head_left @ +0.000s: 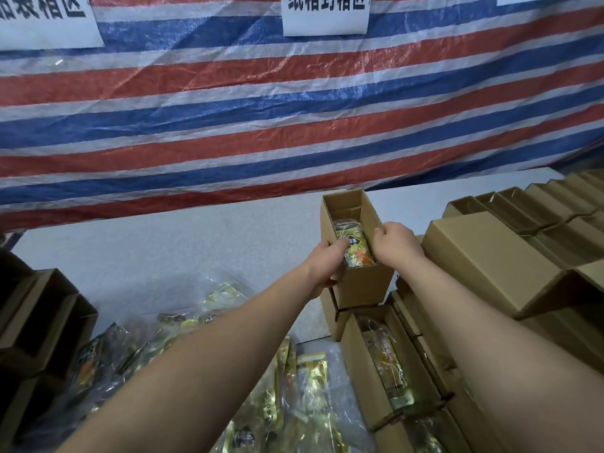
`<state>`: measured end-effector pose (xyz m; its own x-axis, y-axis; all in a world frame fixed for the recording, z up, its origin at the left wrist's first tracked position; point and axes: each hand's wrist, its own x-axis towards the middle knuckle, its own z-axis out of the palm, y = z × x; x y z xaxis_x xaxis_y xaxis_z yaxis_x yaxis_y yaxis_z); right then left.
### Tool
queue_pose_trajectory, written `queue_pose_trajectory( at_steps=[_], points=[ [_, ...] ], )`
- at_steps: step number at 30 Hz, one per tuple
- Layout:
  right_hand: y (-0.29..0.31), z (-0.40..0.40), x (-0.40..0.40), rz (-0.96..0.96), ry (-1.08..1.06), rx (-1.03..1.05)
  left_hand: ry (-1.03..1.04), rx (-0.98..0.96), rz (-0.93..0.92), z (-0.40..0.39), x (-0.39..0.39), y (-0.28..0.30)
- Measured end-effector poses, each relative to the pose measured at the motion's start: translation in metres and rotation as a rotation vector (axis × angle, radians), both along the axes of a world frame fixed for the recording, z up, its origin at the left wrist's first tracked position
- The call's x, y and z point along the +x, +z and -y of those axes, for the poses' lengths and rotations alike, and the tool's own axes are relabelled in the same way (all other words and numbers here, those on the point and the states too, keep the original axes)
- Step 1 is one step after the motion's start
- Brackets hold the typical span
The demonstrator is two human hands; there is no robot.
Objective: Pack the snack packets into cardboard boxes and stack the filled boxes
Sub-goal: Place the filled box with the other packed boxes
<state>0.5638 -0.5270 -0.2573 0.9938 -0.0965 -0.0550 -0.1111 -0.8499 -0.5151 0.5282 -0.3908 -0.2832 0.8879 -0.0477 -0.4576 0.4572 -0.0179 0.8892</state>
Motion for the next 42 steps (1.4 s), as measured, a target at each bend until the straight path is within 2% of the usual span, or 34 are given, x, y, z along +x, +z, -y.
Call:
queue_pose_trajectory(
  at_steps=[7,16,42],
  points=[
    [0.005,0.001,0.01,-0.011,0.02,-0.052,0.015,-0.012,-0.002,0.001,0.006,-0.002],
    [-0.001,-0.002,0.005,-0.022,0.026,-0.029,0.037,0.047,-0.002,-0.001,0.0,0.001],
    [0.004,0.023,0.027,0.014,0.087,-0.009,0.064,0.031,0.005,0.015,0.004,0.017]
  ],
)
